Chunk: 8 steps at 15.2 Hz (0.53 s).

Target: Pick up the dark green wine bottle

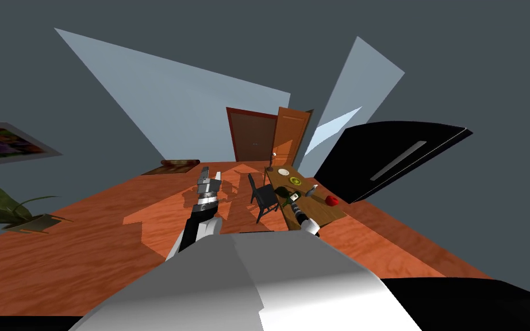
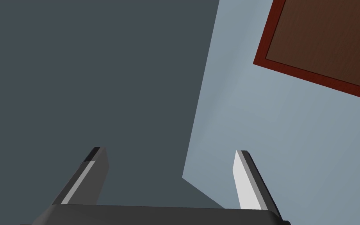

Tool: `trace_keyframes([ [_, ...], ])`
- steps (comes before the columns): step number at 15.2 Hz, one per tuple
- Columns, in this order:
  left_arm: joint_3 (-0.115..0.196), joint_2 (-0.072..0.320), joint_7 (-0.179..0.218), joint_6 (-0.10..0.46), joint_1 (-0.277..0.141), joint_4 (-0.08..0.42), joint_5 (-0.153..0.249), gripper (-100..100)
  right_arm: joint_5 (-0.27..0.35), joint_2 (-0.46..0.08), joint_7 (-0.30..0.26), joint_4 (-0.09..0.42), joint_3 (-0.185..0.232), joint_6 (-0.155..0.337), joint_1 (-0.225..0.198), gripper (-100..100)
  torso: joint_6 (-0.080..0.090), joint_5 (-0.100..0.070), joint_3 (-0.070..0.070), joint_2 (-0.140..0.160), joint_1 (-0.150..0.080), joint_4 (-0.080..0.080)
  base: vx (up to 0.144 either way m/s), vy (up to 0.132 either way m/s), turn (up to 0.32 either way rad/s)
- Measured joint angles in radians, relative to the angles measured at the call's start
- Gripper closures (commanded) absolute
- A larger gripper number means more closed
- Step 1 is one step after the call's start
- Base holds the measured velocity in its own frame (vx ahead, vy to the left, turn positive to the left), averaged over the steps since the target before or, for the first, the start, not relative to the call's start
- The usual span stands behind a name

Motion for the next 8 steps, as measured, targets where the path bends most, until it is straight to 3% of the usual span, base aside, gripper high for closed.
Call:
trace_keyframes([
  [3,0.000,0.000,0.000,0.000,0.000,0.000,0.000,0,0.066,0.037,-0.036,0.056,-0.062,0.032,-0.059,-100,0.000,0.000,0.001,0.002,0.000,0.000,-0.047,-0.008,-0.029],
  [5,0.000,0.000,0.000,0.000,0.000,0.000,0.000,0,0.109,0.046,-0.034,0.075,-0.105,0.039,-0.078,-100,0.000,0.000,0.001,0.001,0.000,0.000,-0.008,-0.002,0.002],
  [8,0.000,0.000,0.000,0.000,0.000,0.000,0.000,0,0.172,0.063,-0.046,0.093,-0.135,0.049,-0.097,-100,0.000,0.000,0.000,0.001,0.000,0.000,-0.035,-0.006,-0.042],
])
